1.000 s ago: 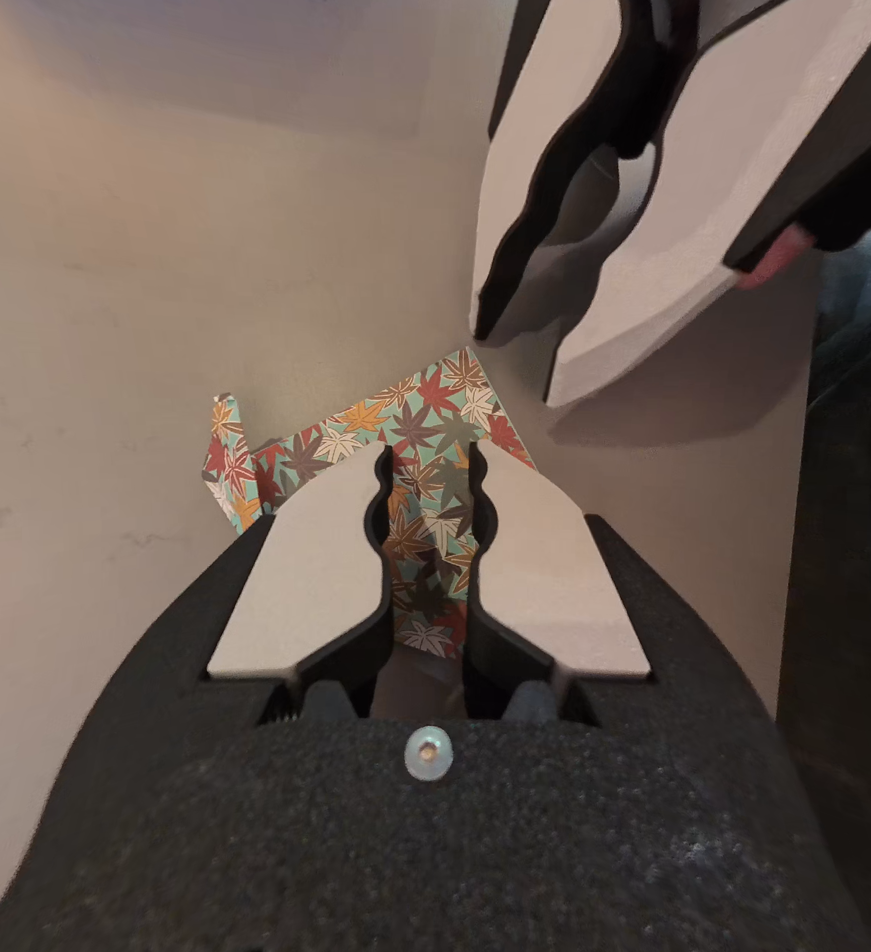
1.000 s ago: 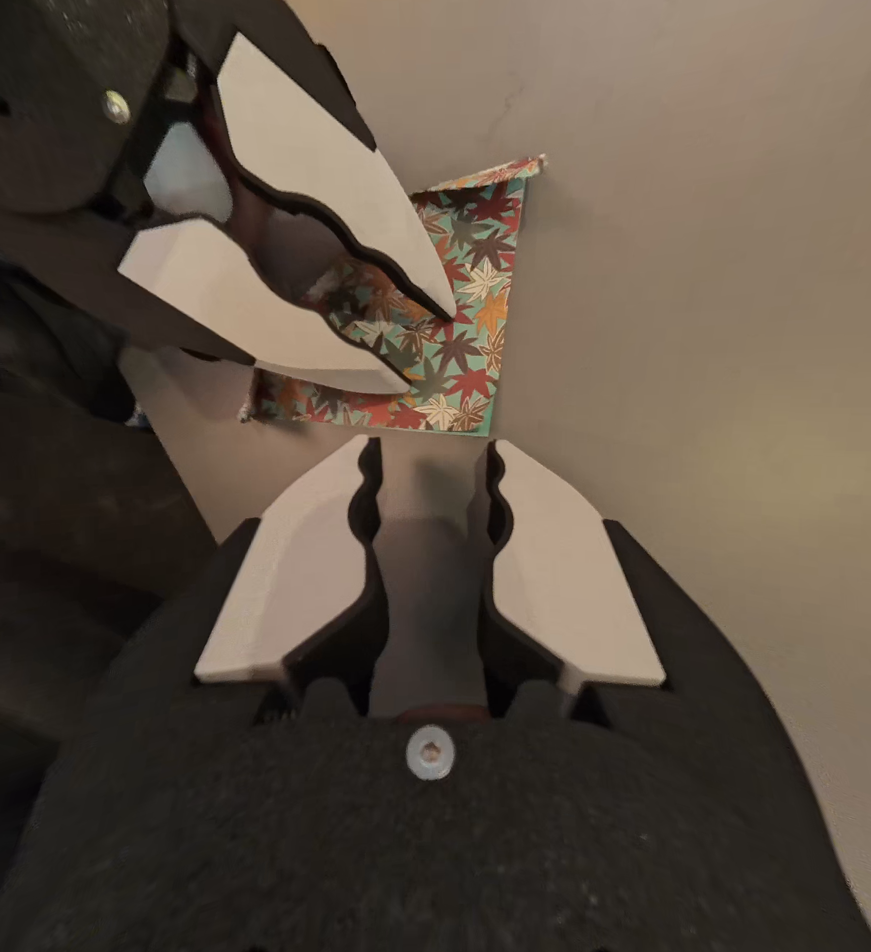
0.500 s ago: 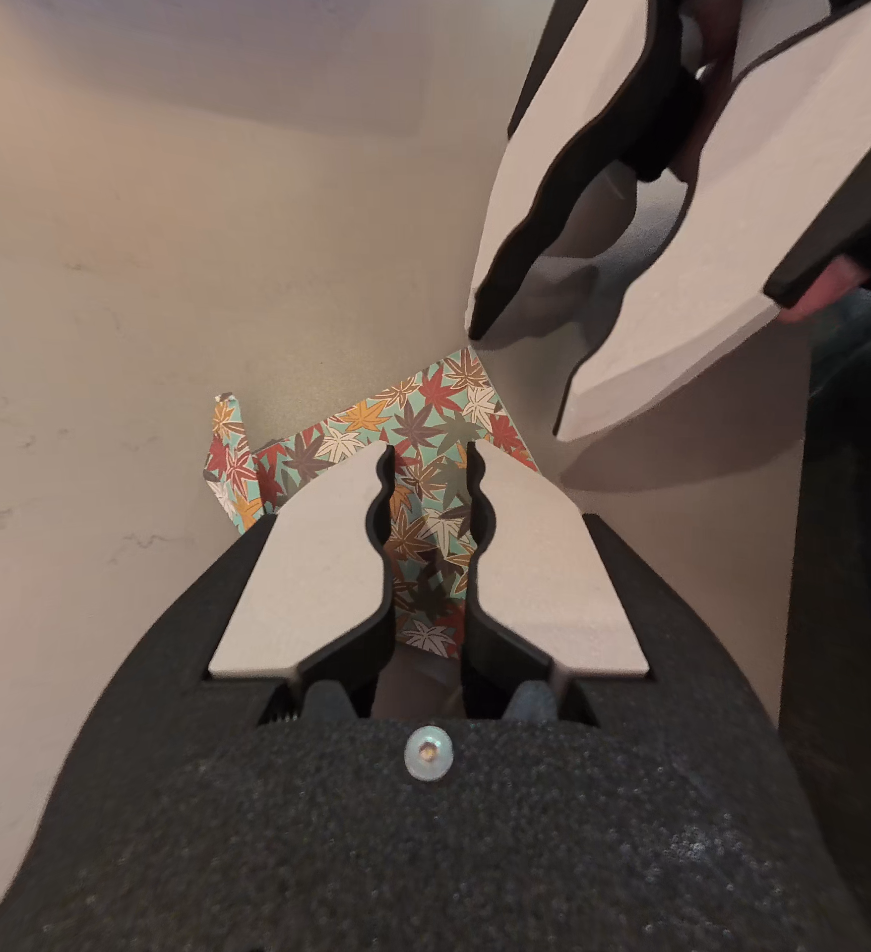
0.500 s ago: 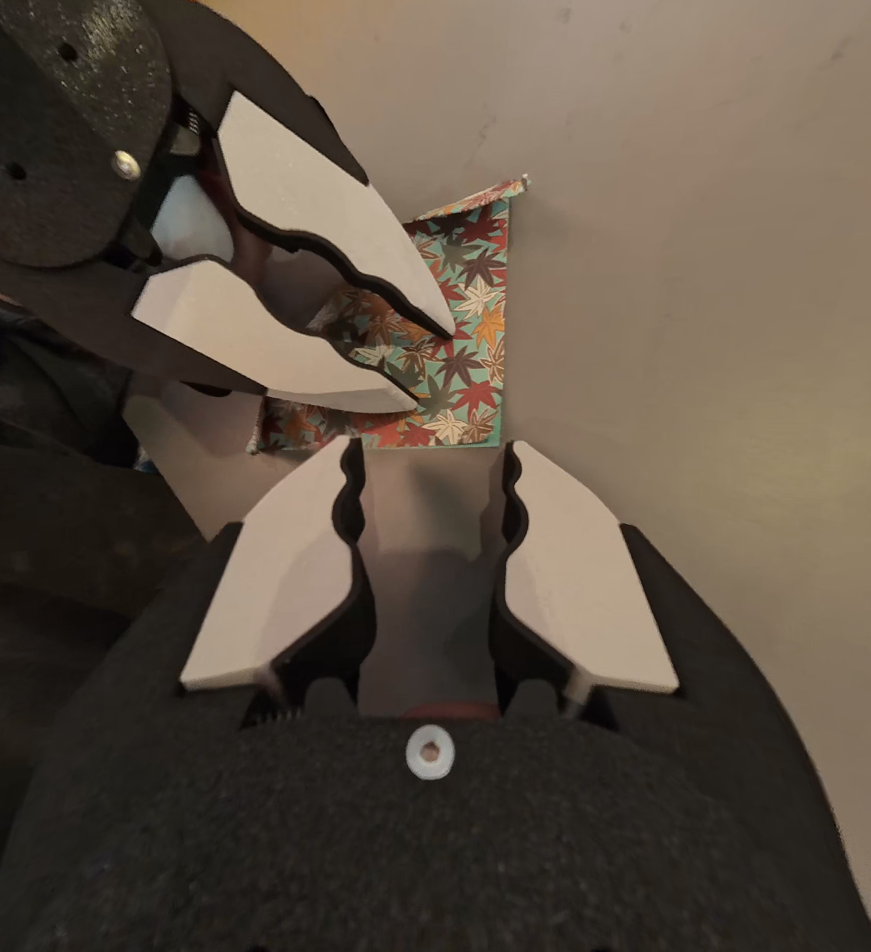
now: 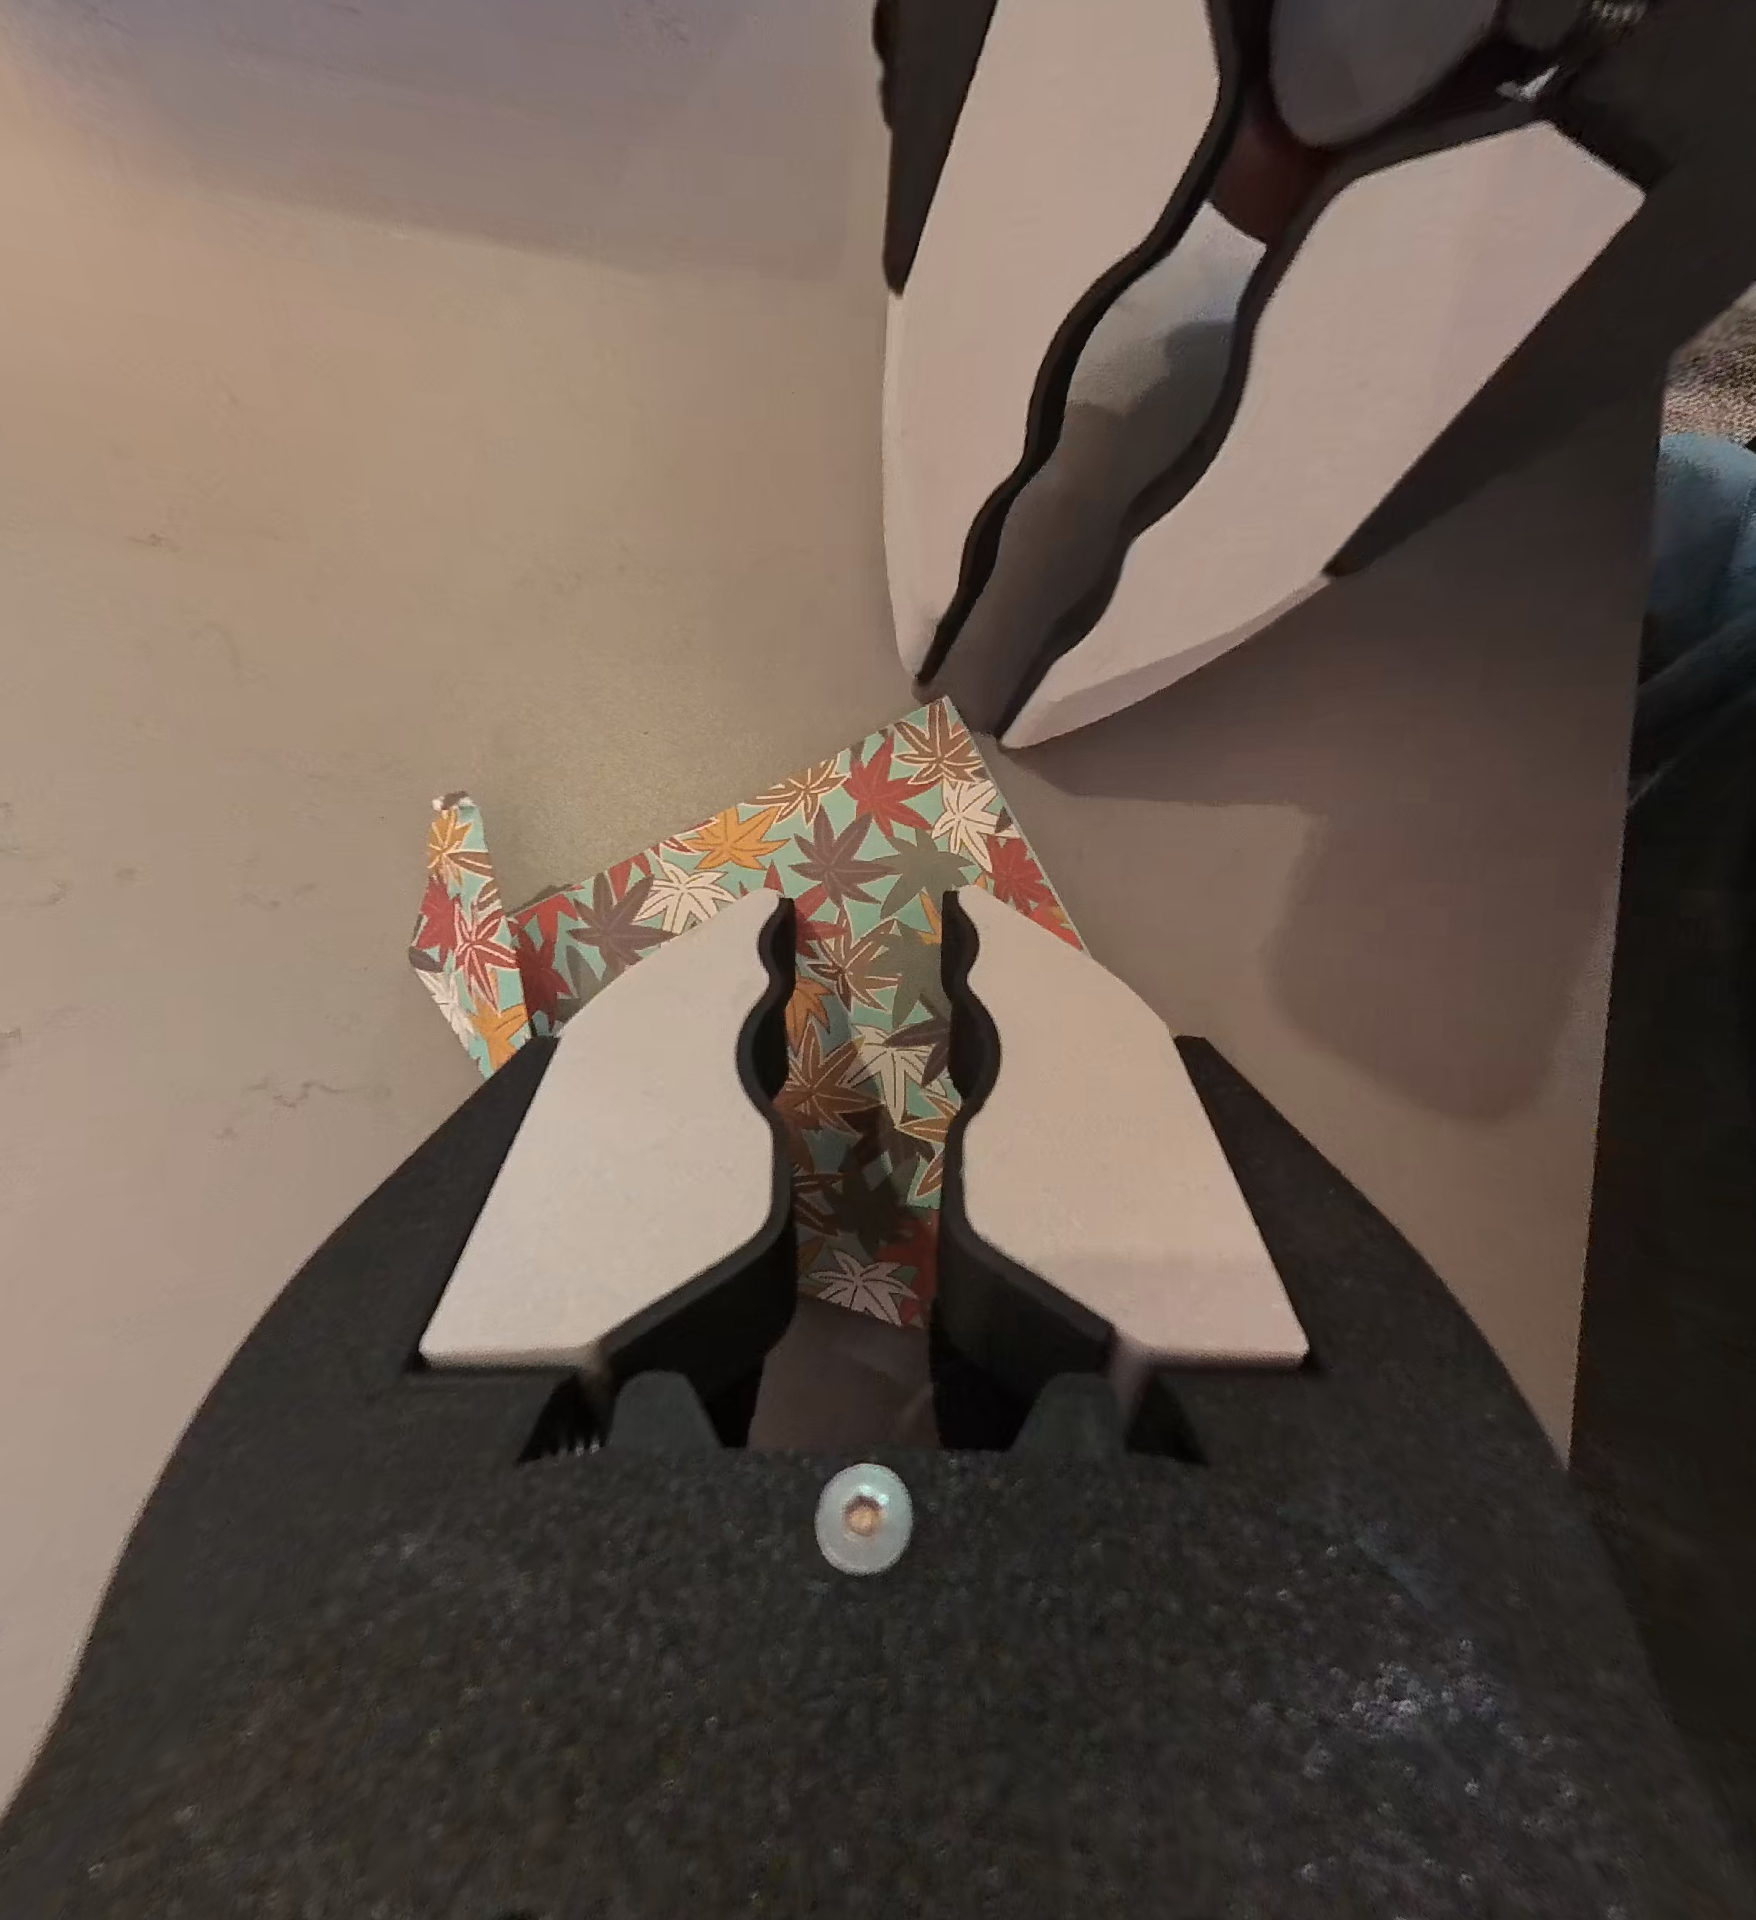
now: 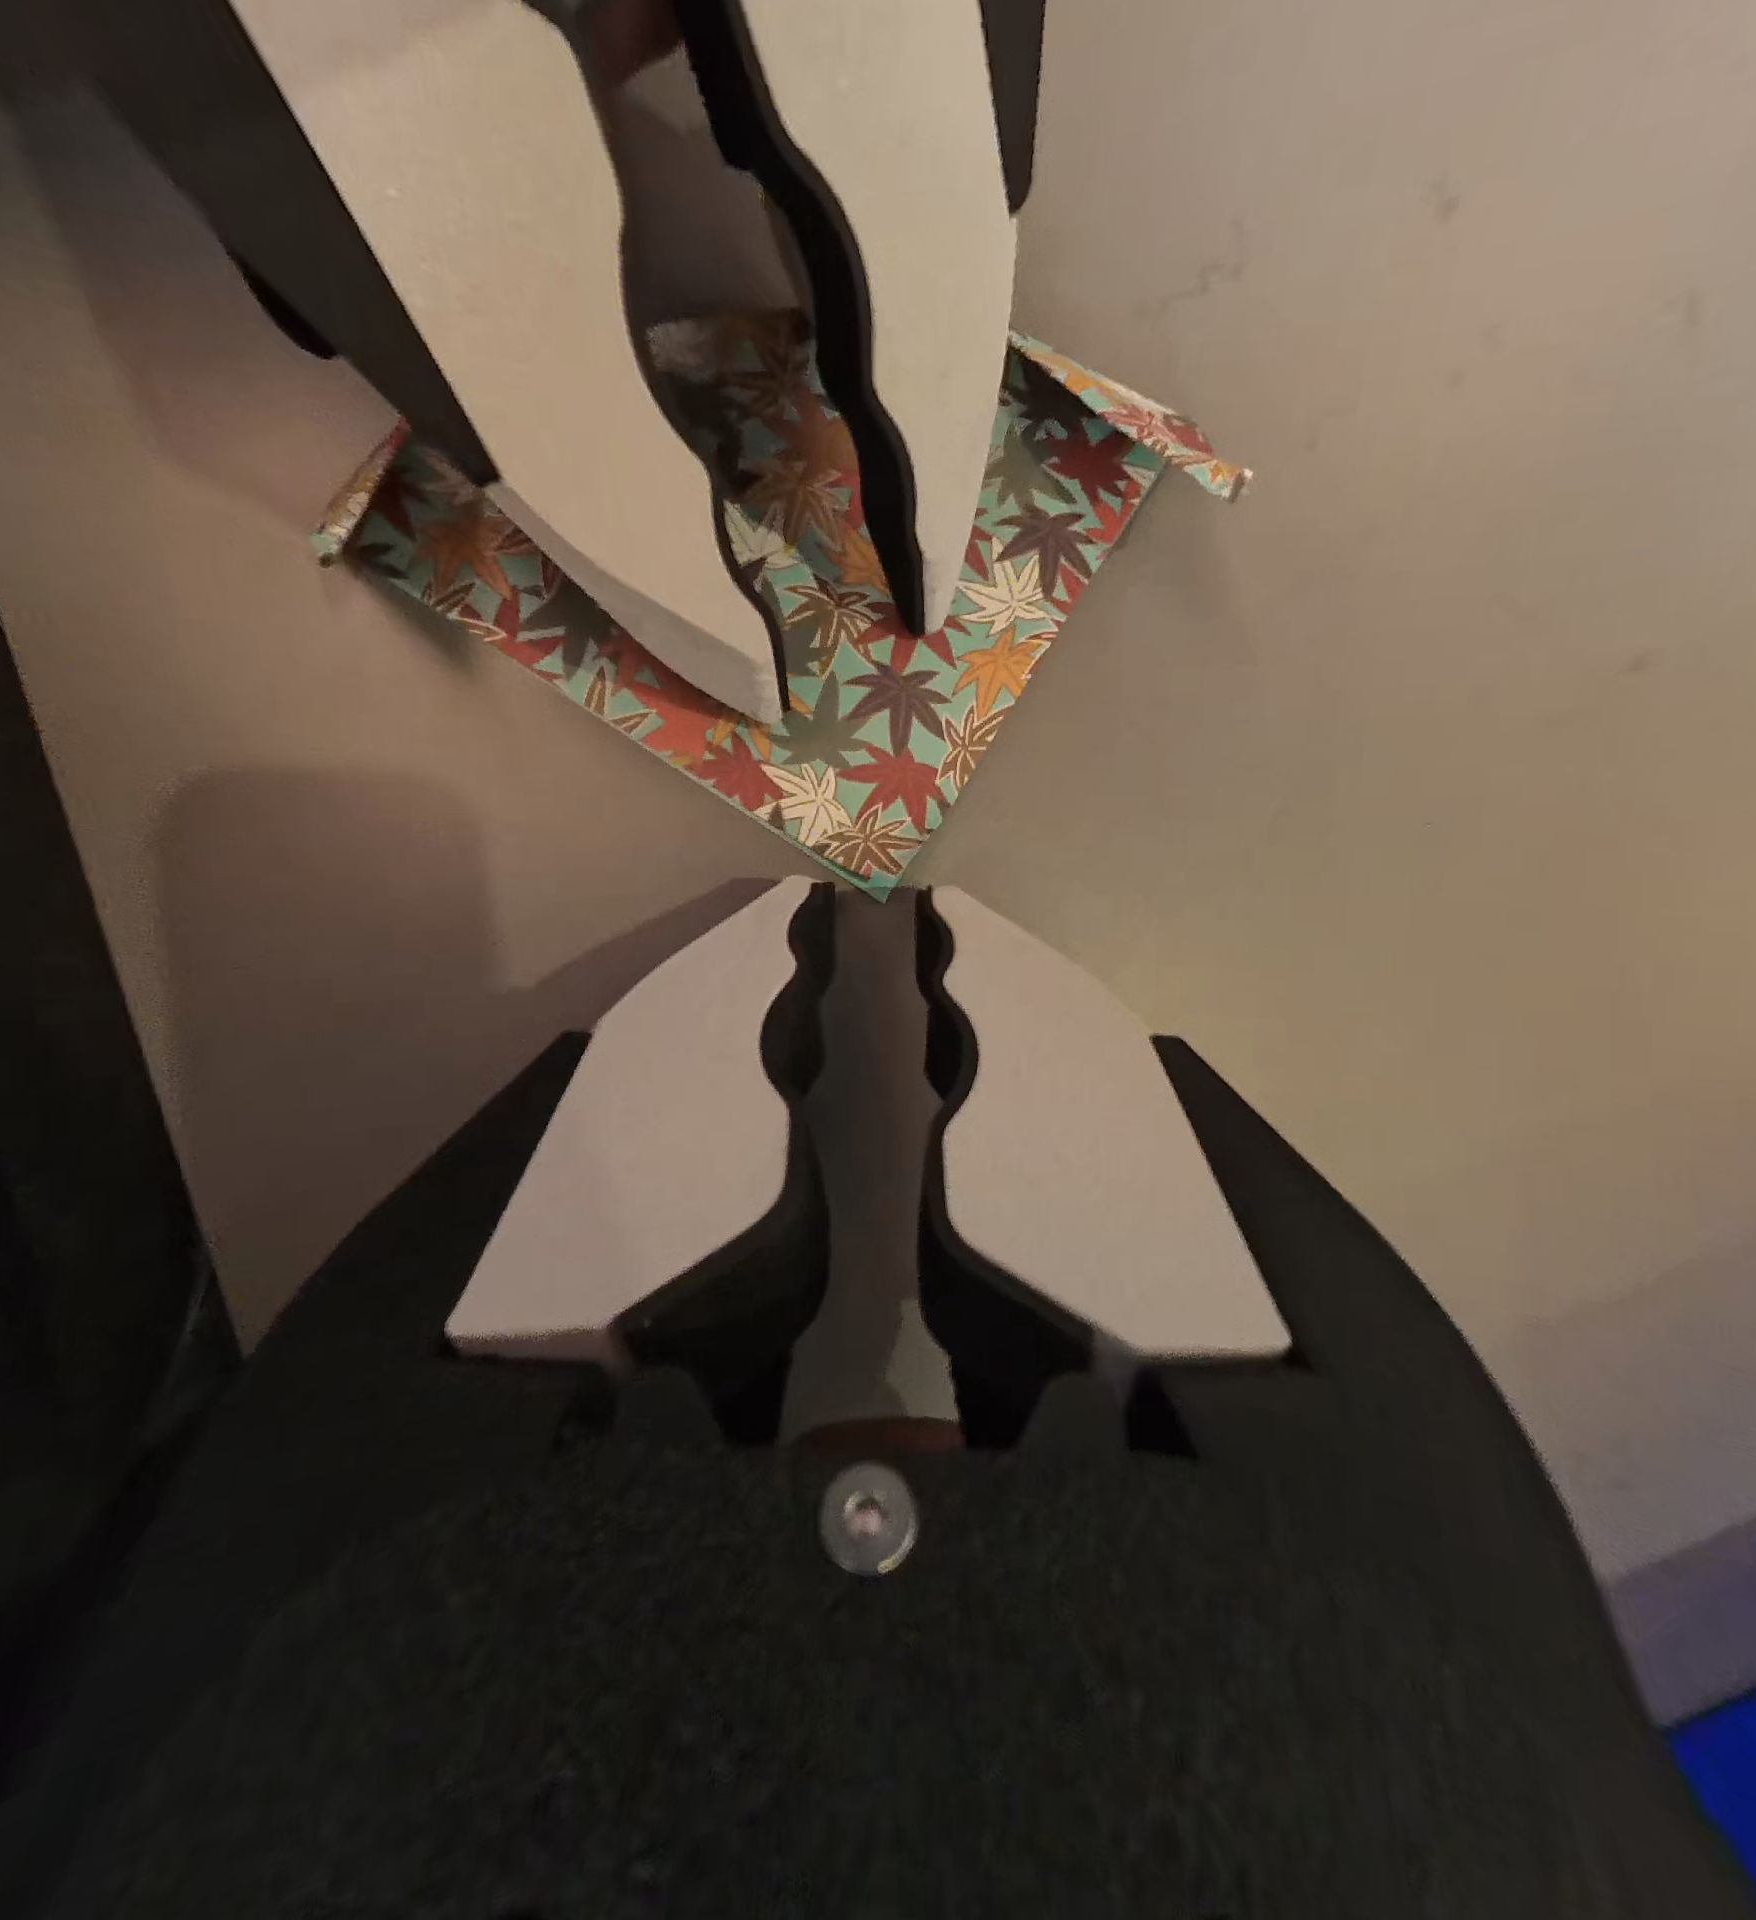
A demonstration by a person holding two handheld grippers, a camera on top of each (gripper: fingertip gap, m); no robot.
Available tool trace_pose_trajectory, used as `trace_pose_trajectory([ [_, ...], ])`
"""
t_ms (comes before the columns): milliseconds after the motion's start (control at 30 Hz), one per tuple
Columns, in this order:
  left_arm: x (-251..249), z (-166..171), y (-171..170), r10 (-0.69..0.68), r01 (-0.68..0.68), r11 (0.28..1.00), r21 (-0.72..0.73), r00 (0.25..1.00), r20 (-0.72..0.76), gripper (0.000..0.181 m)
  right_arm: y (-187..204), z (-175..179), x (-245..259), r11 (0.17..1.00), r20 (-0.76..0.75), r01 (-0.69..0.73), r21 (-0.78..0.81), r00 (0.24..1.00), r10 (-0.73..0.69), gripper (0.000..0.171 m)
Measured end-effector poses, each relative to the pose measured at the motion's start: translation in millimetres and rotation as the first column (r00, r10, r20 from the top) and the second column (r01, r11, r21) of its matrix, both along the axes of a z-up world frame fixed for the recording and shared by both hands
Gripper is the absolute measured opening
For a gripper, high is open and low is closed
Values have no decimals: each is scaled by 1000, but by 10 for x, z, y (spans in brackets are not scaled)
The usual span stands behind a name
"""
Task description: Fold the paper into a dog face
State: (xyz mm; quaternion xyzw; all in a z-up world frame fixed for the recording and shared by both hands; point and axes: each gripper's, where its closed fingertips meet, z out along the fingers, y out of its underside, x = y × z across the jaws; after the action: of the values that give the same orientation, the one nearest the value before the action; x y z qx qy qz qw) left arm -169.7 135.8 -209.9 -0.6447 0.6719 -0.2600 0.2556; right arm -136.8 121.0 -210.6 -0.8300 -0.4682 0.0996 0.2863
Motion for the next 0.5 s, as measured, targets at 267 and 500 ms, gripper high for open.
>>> trace_pose_trajectory([
  [267, 5, -1, -2, -1, 1, 1000, 2, 1000, 0, 26, 13, -12, -19, 998, -3, -64, -19, 998, 64, 3],
  [500, 6, -1, -3, -1, 1, 1000, 3, 1000, -1, 27, 19, -15, -11, 997, 10, -80, -13, 997, 80, 0],
])
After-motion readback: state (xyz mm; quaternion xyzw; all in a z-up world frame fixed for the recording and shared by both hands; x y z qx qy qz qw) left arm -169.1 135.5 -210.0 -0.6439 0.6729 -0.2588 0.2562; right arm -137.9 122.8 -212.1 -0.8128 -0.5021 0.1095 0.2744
